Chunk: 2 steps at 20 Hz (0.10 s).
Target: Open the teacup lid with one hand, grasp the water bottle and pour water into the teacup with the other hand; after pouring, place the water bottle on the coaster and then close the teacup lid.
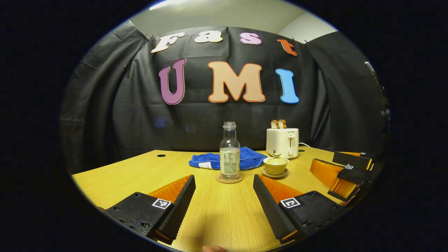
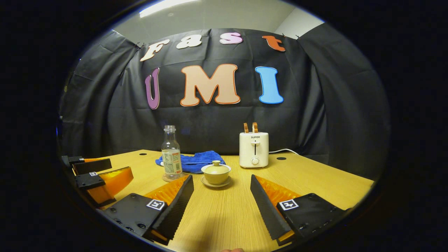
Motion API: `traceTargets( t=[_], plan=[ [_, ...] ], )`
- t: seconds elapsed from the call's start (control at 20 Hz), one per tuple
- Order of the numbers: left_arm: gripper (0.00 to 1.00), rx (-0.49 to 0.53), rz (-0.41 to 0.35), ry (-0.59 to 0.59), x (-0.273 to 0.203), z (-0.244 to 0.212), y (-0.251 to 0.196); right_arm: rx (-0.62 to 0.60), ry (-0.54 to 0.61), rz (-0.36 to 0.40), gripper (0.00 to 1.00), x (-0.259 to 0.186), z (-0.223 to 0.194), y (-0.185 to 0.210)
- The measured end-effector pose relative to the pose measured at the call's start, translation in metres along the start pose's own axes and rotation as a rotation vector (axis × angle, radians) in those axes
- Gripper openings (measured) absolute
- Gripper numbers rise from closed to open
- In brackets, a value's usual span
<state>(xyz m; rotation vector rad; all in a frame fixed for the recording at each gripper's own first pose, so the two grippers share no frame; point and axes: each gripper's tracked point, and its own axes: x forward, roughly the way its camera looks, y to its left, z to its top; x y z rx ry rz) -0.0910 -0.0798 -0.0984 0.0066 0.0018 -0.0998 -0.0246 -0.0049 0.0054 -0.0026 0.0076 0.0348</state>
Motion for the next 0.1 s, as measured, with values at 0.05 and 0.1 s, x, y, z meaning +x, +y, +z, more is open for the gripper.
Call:
traceTargets(
  t=[0.05,0.1],
  plan=[
    [0.96,0.001,0.005,-0.001,-0.0057,0.0011,-0.0018,-0.001,0.0,-0.003,0.98,-0.0067,0.0011,0.0007],
    [0.97,0.002,0.011,-0.001,-0.009,0.001,-0.003,-0.001,0.002,-0.004,0.98,-0.0116,0.0001,0.0019]
  ],
)
